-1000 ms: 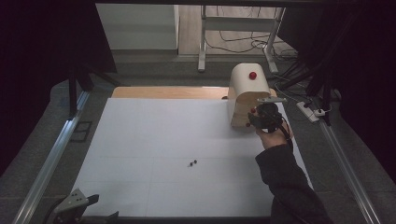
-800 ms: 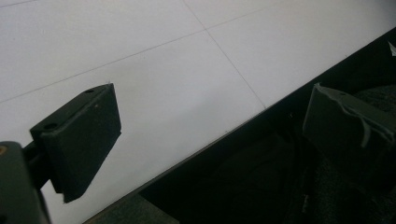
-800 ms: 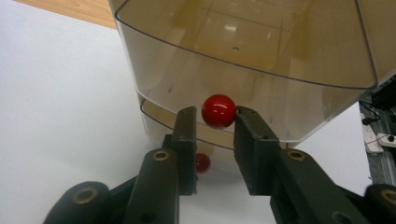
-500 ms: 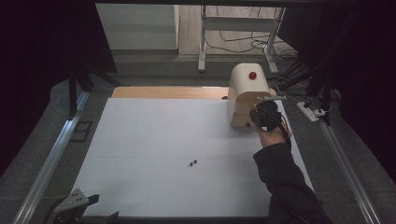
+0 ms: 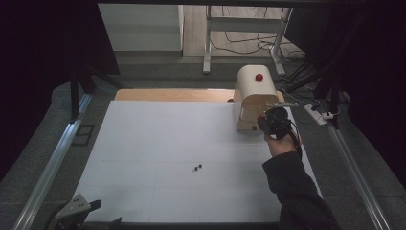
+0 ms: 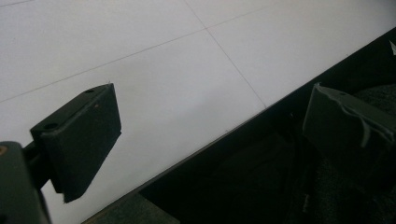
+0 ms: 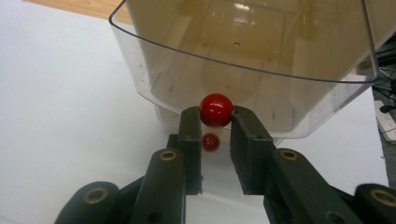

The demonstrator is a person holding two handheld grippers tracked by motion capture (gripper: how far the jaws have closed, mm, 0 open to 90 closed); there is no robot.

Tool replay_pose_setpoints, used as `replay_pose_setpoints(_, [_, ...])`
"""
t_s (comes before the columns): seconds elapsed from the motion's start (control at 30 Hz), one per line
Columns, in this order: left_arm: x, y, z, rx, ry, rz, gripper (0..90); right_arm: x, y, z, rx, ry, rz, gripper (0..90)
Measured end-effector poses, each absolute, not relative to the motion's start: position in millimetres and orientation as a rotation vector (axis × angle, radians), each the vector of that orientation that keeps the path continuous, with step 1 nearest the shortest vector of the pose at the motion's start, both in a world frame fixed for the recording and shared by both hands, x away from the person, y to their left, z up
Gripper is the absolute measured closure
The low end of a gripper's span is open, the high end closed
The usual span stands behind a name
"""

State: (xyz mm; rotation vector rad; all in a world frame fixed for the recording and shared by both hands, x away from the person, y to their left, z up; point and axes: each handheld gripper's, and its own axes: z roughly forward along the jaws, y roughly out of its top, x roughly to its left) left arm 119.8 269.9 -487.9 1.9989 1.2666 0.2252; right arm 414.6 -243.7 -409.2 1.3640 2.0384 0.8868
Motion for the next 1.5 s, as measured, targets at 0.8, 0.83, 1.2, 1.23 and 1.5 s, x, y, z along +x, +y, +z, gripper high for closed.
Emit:
replay_pose_setpoints(0.8, [121, 270, -488, 1.997, 1.272, 0.219, 5.0, 396, -254, -404, 1.354, 2.118, 0.94, 62.1])
replay_pose_setpoints(0.83, [121, 270, -488, 1.997, 1.272, 0.219, 5.1, 396, -254, -404, 1.356, 2.122, 0.938, 61.1])
replay_pose_setpoints(1.2, [121, 270, -488, 1.998, 1.272, 0.219, 5.1, 395, -255, -398, 1.335, 2.225, 0.945, 37.8])
replay_pose_setpoints(1.23, [121, 270, -488, 1.998, 1.272, 0.219, 5.1, 396, -255, -398, 1.331, 2.235, 0.946, 36.0])
replay_pose_setpoints(1.5, [121, 270, -488, 1.997, 1.272, 0.218, 5.1, 399, -255, -393, 1.279, 2.299, 0.963, 16.8])
